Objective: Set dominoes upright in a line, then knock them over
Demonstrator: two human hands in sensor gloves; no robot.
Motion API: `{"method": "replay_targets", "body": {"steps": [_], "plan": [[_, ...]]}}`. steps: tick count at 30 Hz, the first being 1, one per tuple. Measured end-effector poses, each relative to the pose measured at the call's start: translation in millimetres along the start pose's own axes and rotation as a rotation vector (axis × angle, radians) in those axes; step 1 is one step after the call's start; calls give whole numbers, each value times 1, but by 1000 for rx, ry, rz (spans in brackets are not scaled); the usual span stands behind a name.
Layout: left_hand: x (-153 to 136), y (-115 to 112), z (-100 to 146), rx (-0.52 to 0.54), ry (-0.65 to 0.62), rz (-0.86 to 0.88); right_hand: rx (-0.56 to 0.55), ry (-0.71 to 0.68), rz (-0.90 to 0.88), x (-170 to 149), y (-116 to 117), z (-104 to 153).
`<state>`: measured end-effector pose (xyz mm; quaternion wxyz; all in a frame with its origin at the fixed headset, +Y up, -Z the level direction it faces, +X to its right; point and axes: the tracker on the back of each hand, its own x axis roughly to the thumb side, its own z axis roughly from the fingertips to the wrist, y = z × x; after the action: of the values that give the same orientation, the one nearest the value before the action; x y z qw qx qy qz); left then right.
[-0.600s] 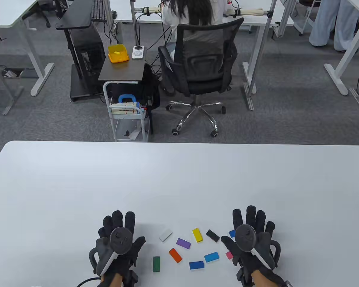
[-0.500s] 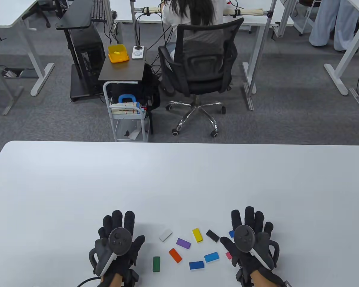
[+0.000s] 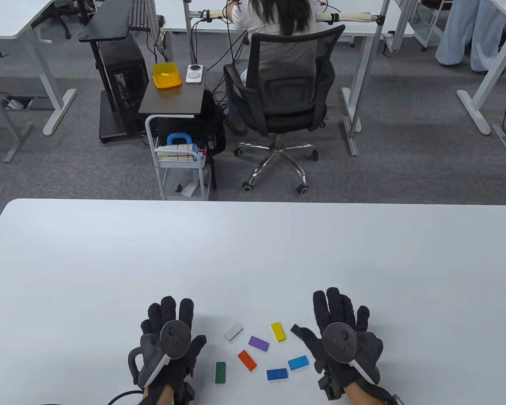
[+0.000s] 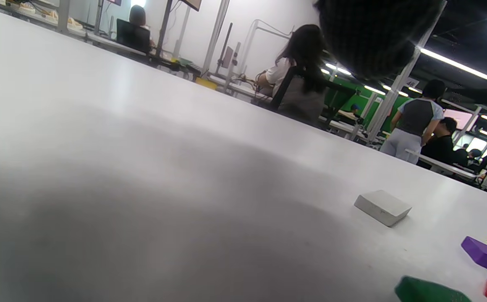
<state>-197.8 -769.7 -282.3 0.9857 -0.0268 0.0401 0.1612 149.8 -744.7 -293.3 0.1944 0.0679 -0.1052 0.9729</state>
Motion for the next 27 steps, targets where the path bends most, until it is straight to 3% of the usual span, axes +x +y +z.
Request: {"method": "replay_targets", "body": {"steps": [6, 12, 15, 18, 21, 27], "plan": [[7, 0, -1, -19, -22, -31, 45, -125, 108, 50, 4, -9], [12, 0, -1, -70, -52, -24, 264, -81, 177, 87, 29, -36], [12, -1, -1, -86, -61, -14, 311, -66, 191, 86, 48, -43], [13, -1, -3, -97, -67, -20, 409, -55, 321, 81, 69, -45], [14, 0, -3, -102, -68, -14, 522, -89, 306, 76, 84, -43], [14, -5, -2, -133, -70, -26, 548, -75, 385, 73, 101, -43]]}}
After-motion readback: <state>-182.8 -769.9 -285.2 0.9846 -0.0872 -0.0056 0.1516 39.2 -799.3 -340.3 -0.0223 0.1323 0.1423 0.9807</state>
